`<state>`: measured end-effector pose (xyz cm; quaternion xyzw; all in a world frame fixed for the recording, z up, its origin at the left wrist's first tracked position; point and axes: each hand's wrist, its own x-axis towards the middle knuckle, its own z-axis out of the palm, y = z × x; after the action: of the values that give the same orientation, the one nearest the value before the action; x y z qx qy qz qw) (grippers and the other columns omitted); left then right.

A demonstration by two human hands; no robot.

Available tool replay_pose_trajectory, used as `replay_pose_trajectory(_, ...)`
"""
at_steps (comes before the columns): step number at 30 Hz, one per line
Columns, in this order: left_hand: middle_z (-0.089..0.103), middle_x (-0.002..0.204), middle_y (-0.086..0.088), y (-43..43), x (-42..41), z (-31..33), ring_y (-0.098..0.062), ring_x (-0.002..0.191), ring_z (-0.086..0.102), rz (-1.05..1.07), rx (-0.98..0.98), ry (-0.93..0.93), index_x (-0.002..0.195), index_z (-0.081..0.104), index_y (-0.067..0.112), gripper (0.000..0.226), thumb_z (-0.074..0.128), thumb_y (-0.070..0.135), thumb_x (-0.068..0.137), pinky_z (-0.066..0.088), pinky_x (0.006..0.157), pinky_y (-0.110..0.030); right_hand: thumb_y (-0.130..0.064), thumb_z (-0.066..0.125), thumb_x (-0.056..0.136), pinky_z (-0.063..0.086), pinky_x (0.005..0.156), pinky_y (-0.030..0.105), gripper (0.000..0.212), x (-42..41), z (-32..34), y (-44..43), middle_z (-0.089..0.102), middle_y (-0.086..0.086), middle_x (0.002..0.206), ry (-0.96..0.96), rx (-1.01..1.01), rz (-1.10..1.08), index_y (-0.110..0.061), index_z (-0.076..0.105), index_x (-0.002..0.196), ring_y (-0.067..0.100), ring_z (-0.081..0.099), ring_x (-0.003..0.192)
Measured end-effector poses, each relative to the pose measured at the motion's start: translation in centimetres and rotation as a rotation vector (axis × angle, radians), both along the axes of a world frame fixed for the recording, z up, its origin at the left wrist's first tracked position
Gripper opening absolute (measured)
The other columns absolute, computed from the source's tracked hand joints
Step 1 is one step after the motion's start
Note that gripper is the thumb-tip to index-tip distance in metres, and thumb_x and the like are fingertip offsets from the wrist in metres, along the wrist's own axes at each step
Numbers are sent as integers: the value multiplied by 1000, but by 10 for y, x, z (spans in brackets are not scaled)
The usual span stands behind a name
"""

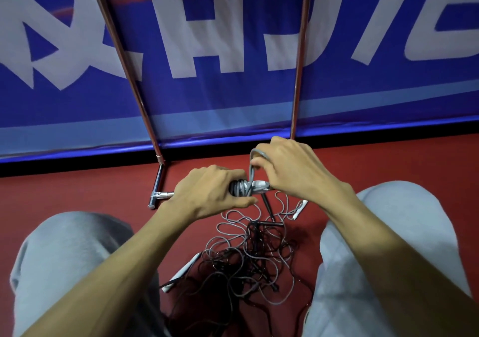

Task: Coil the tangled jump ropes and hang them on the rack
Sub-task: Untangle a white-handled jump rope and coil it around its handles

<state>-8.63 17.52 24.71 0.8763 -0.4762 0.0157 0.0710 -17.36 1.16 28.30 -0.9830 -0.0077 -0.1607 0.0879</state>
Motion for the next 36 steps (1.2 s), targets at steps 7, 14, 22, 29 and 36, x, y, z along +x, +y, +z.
replay_pose_trajectory(7,59,74,4,8,5,7,-26,74,57,86,-107,110,90,47,33,26,53,56,80,44,63,-35,-38,57,90,31,65,30,21,0,7,-9,49,-6,68,-72,168,-58,-23,62,77,20,45,69)
replay_pose_trajectory(14,59,74,6,16,12,9,-24,76,57,89,-57,106,89,46,33,23,58,51,78,41,64,-34,-41,67,81,28,59,30,17,-2,9,-5,44,-9,50,-120,174,-13,-26,61,82,5,42,51)
replay_pose_trajectory(22,54,63,-2,15,-9,24,-18,52,51,-208,-360,579,79,52,30,15,62,33,88,42,49,-29,-51,62,79,44,69,33,33,14,-1,-17,59,-23,63,-41,461,34,-40,57,110,-5,53,63)
replay_pose_trajectory(29,56,61,-15,19,-3,37,-26,41,49,-21,-967,1082,77,61,20,13,62,33,76,44,41,-29,-54,42,89,28,52,22,45,20,-7,-13,42,-7,47,-24,423,79,-29,40,52,7,39,49)
replay_pose_trajectory(36,56,71,-20,12,-2,42,-26,44,51,123,-1058,1211,96,61,26,11,50,26,95,46,44,-29,-40,39,99,36,60,31,43,16,-13,2,43,-8,52,143,403,163,-24,41,59,12,43,53)
